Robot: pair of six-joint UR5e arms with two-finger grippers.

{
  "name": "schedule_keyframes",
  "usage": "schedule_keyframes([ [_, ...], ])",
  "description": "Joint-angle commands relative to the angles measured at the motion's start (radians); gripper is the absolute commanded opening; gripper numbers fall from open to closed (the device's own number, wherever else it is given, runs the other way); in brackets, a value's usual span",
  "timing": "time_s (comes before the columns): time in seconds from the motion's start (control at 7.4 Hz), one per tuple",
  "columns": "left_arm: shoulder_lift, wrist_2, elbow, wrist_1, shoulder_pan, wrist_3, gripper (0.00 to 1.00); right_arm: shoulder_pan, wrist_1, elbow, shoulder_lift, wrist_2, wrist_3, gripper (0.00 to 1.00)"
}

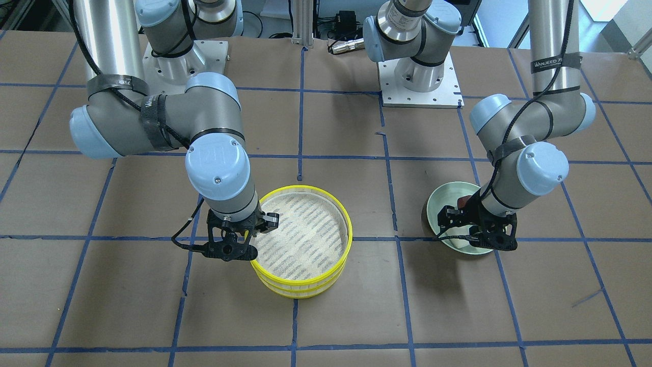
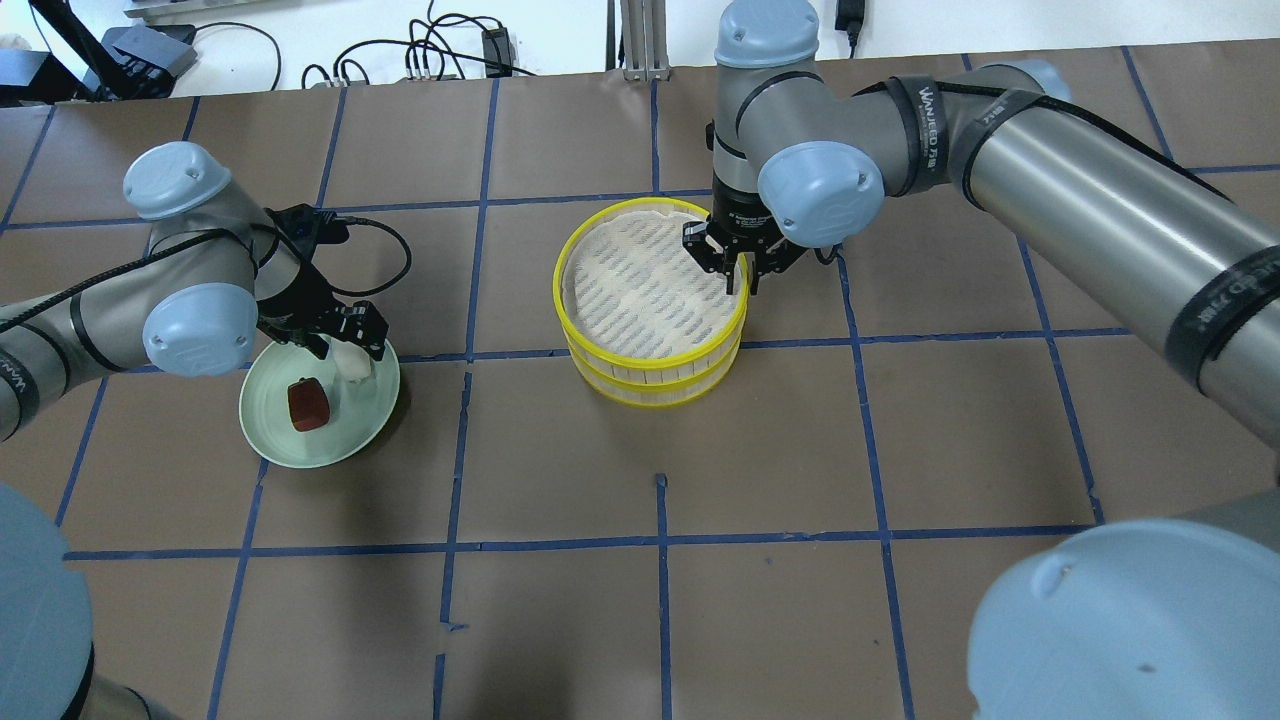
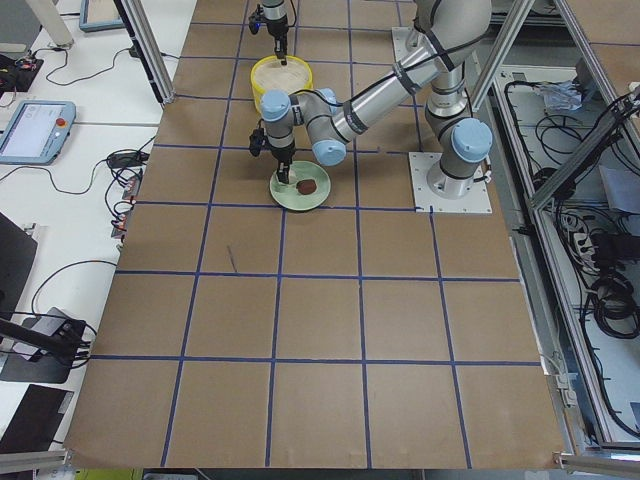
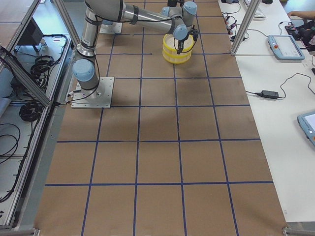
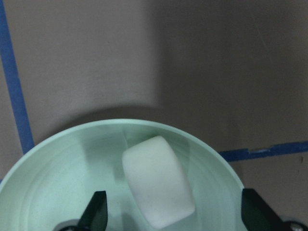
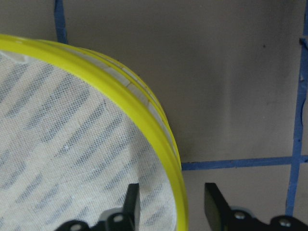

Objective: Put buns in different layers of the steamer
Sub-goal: 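Grasp the white bun with left gripper while right gripper grips the top tier rim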

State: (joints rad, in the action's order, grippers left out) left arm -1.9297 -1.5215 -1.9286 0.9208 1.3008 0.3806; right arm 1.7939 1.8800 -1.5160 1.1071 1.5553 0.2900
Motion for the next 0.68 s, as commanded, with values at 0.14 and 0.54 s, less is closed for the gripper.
schedule_keyframes([
  [0.14,0.024,-0.006,0.029,-0.019,0.003,0.006,0.02,-0.005,-0.129,-0.029,0.1,-0.004,-0.058,0.01],
  [0.54,0.151,-0.005,0.077,0.054,0.11,-0.12,0.02,-0.132,-0.234,-0.006,0.223,0.117,-0.352,0.01],
])
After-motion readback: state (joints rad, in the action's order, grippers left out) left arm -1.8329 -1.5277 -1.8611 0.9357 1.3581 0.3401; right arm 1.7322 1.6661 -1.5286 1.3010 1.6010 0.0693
